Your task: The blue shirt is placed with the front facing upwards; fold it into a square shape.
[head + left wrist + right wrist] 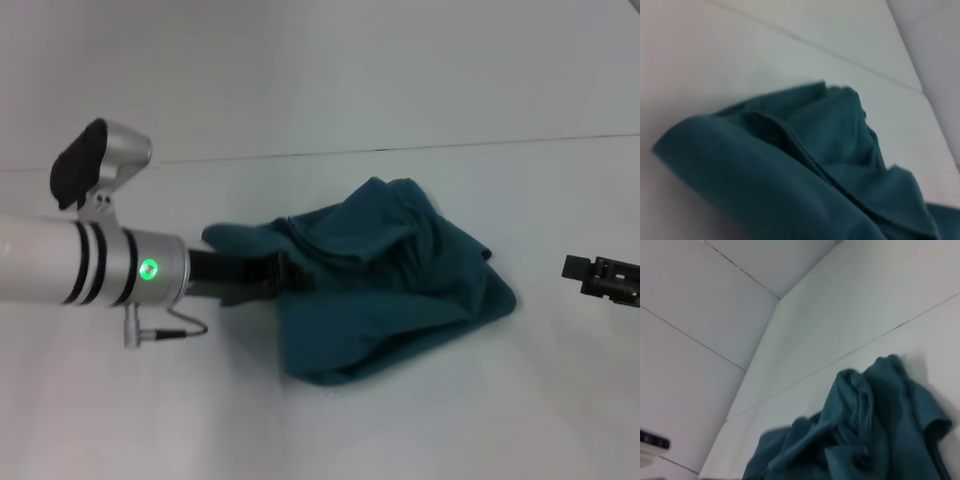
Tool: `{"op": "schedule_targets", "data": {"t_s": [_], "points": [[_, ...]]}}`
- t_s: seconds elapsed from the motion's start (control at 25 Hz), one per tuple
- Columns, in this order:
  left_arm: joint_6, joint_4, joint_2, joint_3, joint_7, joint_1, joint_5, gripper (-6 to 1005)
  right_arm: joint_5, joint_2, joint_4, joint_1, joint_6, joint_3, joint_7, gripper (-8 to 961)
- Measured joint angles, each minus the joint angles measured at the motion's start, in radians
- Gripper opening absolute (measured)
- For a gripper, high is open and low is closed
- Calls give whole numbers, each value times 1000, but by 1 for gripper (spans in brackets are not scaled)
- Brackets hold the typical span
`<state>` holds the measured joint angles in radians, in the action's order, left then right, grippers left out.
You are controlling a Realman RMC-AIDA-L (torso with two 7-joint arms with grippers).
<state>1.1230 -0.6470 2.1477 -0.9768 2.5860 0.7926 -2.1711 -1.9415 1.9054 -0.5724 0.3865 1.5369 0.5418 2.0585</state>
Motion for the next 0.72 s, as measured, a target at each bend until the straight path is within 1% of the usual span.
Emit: {"op": "schedule_targets", "data": {"t_s": [0.08, 0.24, 0.32, 0.4, 0.48, 0.56, 0.64, 0.72], "points": [[55, -30, 6, 3, 10, -38, 2, 117, 0, 2, 0, 0, 0, -4, 0, 924], [156, -122, 14, 15, 37, -150, 2, 106, 1, 5, 1, 0, 0, -16, 2, 922], [204, -156, 14, 54, 41, -199, -2, 101, 0, 7, 2, 0, 0, -22, 2, 920], [237, -177, 10, 117, 36, -235, -20, 98, 0, 8, 2, 0, 0, -24, 3, 919], [245, -185, 1, 180, 27, -251, -50, 97, 0, 9, 2, 0, -1, -24, 2, 918], [243, -181, -12, 238, 7, -247, -82, 97, 0, 10, 3, 2, -3, -24, 2, 916], [238, -177, -22, 269, -5, -235, -109, 96, 0, 11, 3, 5, -5, -24, 2, 915], [237, -172, -29, 282, -8, -223, -127, 96, -2, 13, 3, 8, -7, -24, 1, 913]]}}
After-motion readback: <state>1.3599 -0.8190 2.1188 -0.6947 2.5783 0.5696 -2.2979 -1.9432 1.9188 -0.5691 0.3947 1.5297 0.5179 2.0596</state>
